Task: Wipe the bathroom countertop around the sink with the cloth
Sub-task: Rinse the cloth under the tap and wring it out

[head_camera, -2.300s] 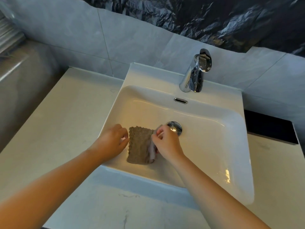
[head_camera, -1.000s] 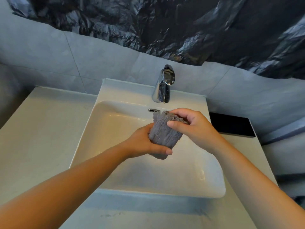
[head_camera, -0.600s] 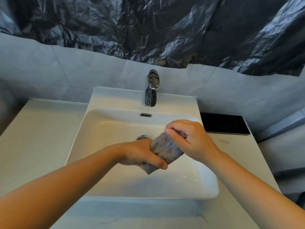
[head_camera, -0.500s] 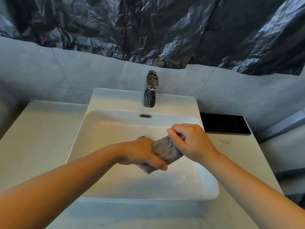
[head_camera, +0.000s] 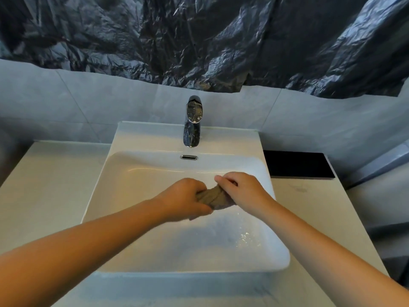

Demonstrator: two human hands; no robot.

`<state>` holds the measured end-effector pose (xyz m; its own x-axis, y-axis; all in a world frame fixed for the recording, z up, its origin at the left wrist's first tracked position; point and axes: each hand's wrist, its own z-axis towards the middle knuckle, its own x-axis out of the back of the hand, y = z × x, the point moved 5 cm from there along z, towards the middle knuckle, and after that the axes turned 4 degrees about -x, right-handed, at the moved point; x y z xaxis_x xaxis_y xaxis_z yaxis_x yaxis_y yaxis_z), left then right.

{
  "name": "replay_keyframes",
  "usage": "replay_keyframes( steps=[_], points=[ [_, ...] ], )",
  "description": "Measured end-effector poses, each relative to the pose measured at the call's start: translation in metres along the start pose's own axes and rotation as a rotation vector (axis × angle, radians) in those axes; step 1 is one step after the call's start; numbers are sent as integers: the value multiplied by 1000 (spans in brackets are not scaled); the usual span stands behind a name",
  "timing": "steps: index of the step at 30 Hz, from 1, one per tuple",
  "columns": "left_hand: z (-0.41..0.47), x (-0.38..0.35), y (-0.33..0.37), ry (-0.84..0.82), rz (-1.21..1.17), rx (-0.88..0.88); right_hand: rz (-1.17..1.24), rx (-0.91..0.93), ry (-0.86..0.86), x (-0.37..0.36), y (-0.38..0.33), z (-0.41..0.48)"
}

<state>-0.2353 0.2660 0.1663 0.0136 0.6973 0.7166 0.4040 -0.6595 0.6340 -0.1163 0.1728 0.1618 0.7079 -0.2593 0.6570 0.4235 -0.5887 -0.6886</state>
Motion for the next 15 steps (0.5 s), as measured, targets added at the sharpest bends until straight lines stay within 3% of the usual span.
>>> replay_keyframes(
  steps=[2, 4, 8, 15],
  points=[
    [0, 0, -9, -171, -429, 146, 174, 124, 82, 1, 5, -17],
    [-5, -2, -7, -358, -675, 203, 265, 265, 270, 7, 13, -31],
    [-13, -7, 3, -630, -743, 205, 248, 520, 491, 4, 15, -52],
    [-12, -1, 7, -749, -831, 167, 462, 559, 581, -6, 3, -57]
  ],
)
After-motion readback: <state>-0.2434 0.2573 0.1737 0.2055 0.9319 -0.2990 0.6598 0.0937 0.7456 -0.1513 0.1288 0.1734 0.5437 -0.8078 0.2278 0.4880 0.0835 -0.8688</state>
